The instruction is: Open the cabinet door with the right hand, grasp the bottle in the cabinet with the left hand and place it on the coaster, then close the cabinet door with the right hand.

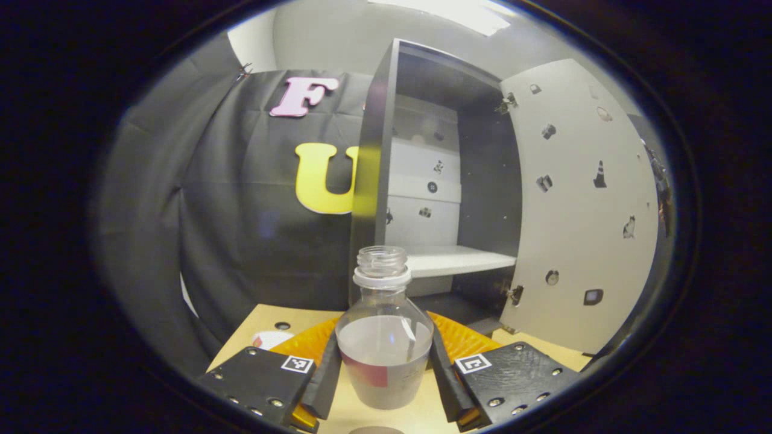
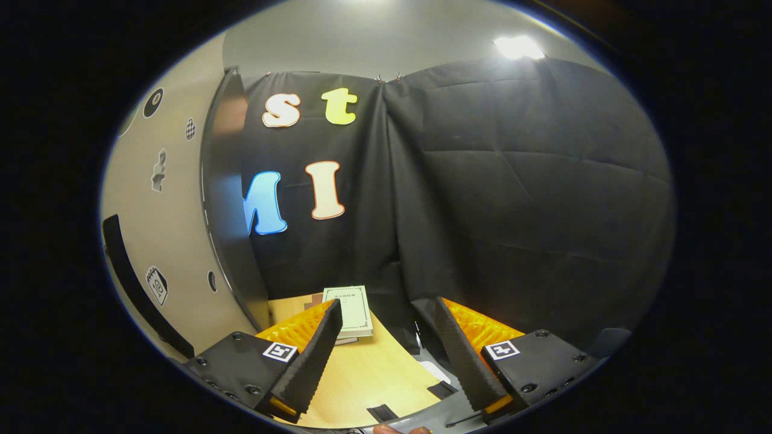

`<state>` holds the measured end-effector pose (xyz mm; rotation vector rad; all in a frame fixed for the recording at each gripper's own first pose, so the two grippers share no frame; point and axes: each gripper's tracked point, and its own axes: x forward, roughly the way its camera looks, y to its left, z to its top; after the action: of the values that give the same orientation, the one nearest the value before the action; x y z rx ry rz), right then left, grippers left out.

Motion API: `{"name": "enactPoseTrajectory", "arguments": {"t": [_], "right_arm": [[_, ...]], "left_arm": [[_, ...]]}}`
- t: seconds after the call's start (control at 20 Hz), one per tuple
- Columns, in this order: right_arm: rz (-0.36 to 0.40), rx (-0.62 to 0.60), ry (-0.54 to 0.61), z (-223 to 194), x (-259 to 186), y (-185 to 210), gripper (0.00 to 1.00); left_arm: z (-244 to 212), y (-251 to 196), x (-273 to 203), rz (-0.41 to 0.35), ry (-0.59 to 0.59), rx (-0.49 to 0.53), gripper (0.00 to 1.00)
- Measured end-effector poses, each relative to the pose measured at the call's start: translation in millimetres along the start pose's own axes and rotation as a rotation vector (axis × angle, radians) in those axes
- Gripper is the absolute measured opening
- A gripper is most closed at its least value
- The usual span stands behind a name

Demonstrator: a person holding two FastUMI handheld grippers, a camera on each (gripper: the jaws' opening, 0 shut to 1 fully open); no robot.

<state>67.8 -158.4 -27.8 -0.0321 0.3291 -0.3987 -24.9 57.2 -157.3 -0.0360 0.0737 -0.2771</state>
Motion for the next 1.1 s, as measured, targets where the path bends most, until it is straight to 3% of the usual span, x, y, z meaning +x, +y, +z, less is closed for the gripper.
{"name": "enactPoseTrajectory", "arguments": {"t": [0.05, 0.1, 0.2, 0.4, 0.45, 0.65, 0.9, 0.95, 1.0, 1.05, 1.1], "right_arm": [[-0.003, -0.018, -0.007, 1.8, -1.5, -1.5, 0.98], [-0.009, -0.031, -0.021, 4.1, -3.4, -3.8, 0.92], [-0.025, -0.036, -0.042, 6.6, -4.0, -6.2, 0.97], [-0.084, -0.017, -0.042, 2.3, -1.1, -14.4, 0.92], [-0.087, 0.009, -0.025, -1.0, -0.5, -14.9, 0.97], [-0.102, 0.068, -0.020, 2.9, -1.8, -14.7, 0.97], [-0.119, 0.083, -0.025, -0.7, -7.1, -10.6, 0.92], [-0.123, 0.080, -0.020, -3.3, -7.5, -9.9, 0.98], [-0.126, 0.074, -0.017, -4.9, -7.8, -9.9, 0.98], [-0.127, 0.066, -0.017, -4.5, -8.4, -8.8, 0.92], [-0.130, 0.059, -0.020, -3.2, -9.0, -7.6, 0.92]], "left_arm": [[-5.0, 2.7, -3.2, 0.016, 0.010, -0.003, 0.70], [-11.2, 5.3, -5.0, 0.026, 0.021, -0.006, 0.70], [-21.6, 8.8, -10.5, 0.048, 0.041, -0.031, 0.70], [-34.5, 11.2, -14.4, 0.093, 0.039, -0.086, 0.68], [-39.8, 12.4, -13.4, 0.100, 0.051, -0.090, 0.70], [-52.8, 11.7, -21.5, 0.136, 0.075, -0.146, 0.70], [-65.7, 14.3, -22.4, 0.112, 0.105, -0.076, 0.70], [-65.3, 13.4, -21.8, 0.100, 0.103, -0.042, 0.69], [-66.4, 16.4, -19.2, 0.085, 0.101, -0.002, 0.68], [-67.4, 14.0, -19.2, 0.058, 0.100, 0.029, 0.70], [-70.7, 11.0, -21.7, 0.029, 0.100, 0.049, 0.70]]}}
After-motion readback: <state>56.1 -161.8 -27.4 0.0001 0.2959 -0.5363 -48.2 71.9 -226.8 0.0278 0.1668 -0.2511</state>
